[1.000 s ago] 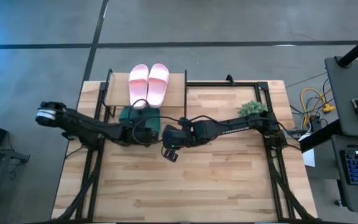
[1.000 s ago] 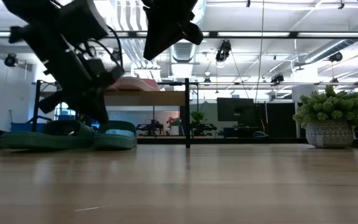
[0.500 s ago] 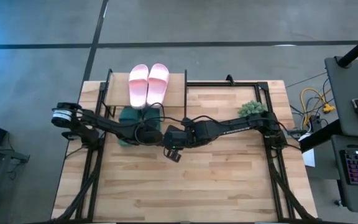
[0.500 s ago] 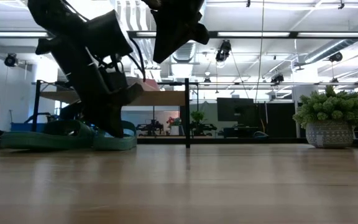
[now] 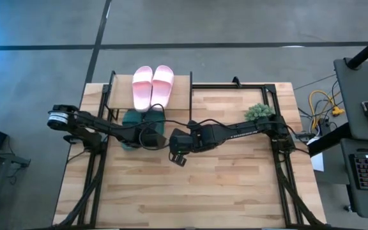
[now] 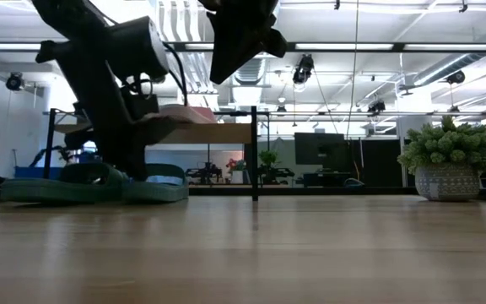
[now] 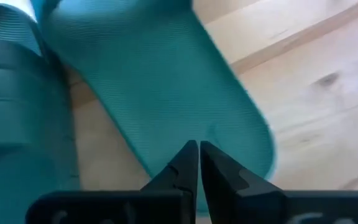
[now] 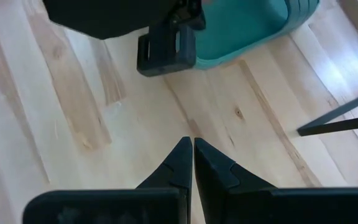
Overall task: Pick and place slides into the shelf
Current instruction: Adjust the green slippers
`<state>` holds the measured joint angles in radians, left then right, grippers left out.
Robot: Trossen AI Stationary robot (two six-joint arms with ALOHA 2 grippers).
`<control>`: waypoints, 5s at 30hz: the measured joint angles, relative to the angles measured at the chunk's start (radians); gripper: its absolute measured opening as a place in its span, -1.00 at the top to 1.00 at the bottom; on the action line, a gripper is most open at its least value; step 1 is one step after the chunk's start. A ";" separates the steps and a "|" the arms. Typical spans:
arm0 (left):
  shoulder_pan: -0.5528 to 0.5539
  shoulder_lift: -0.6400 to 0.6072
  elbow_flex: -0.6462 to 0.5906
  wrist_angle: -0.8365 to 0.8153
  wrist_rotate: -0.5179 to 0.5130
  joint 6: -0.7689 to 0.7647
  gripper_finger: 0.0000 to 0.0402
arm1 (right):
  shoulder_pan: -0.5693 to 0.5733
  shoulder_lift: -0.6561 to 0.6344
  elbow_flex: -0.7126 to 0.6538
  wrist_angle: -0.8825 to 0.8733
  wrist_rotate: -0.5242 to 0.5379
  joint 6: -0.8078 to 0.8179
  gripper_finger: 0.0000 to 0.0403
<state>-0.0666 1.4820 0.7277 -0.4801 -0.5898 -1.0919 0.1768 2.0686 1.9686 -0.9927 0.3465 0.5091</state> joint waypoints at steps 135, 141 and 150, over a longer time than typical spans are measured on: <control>-0.071 0.064 0.060 -0.391 0.185 -0.007 0.98 | 0.013 -0.001 -0.008 0.003 0.048 -0.004 0.96; -0.089 0.058 0.055 -0.553 0.223 -0.028 0.98 | 0.013 -0.001 -0.008 0.003 0.048 -0.004 0.96; -0.101 0.047 0.061 -0.815 0.198 -0.141 0.98 | 0.013 -0.001 -0.008 0.006 0.048 -0.005 0.96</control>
<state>-0.1680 1.5289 0.7887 -1.2949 -0.3922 -1.2328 0.1898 2.0678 1.9606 -0.9863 0.3946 0.5041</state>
